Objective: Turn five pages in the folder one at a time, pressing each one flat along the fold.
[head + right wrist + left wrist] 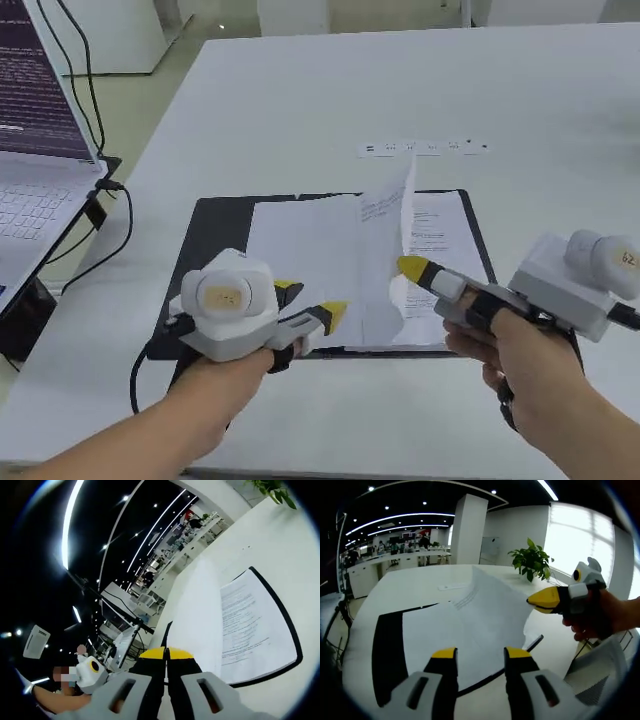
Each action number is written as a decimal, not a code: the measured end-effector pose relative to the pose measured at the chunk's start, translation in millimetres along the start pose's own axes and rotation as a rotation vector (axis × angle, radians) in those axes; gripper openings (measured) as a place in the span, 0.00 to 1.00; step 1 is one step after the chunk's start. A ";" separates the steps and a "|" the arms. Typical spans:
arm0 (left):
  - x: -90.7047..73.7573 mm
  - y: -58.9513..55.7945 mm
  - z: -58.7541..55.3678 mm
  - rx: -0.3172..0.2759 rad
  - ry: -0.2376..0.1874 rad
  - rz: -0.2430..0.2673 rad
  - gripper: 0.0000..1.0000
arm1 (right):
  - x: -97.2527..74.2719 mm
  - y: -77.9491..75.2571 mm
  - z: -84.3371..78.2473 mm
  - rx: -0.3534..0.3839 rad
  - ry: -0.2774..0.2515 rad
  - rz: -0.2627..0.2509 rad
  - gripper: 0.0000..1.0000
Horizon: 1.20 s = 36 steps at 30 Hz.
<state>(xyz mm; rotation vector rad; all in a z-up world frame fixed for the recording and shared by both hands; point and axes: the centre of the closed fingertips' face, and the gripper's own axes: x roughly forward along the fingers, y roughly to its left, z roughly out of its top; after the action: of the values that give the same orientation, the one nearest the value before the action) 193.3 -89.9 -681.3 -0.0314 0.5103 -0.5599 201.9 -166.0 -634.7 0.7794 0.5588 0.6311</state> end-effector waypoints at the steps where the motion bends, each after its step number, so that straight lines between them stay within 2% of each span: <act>1: -5.2 4.4 -0.5 -0.002 -0.001 0.007 0.36 | 5.1 5.0 -3.5 -0.003 0.010 0.010 0.00; 5: -30.9 27.3 -3.3 -0.006 -0.011 0.044 0.35 | 31.3 22.9 -21.9 -0.026 0.057 0.034 0.00; 9: -52.9 48.4 -8.8 -0.022 -0.015 0.079 0.35 | 54.8 32.4 -41.6 -0.050 0.107 0.037 0.00; 15: -72.8 70.9 -18.4 -0.041 -0.011 0.120 0.34 | 75.1 40.4 -65.5 -0.058 0.157 0.033 0.00; 17: -76.5 74.5 -20.4 -0.051 -0.011 0.124 0.34 | 80.2 40.5 -73.1 -0.059 0.178 0.030 0.00; 21: -82.5 81.4 -25.4 -0.061 -0.012 0.137 0.34 | 93.6 33.5 -81.7 -0.058 0.207 0.022 0.00; 28: -86.6 93.6 -38.9 -0.084 0.011 0.150 0.33 | 121.0 18.3 -102.2 -0.066 0.271 -0.003 0.00; 34: -87.3 100.7 -51.7 -0.101 0.039 0.157 0.33 | 144.6 3.0 -127.9 -0.067 0.332 -0.041 0.00; 36: -87.2 101.4 -56.2 -0.104 0.052 0.159 0.33 | 150.6 -5.7 -136.8 -0.078 0.356 -0.073 0.00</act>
<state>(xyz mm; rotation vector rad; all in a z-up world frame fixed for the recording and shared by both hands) 154.2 47.3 -707.5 -0.0747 0.5866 -0.3788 215.6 -1.2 -753.4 0.5730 0.8785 0.7245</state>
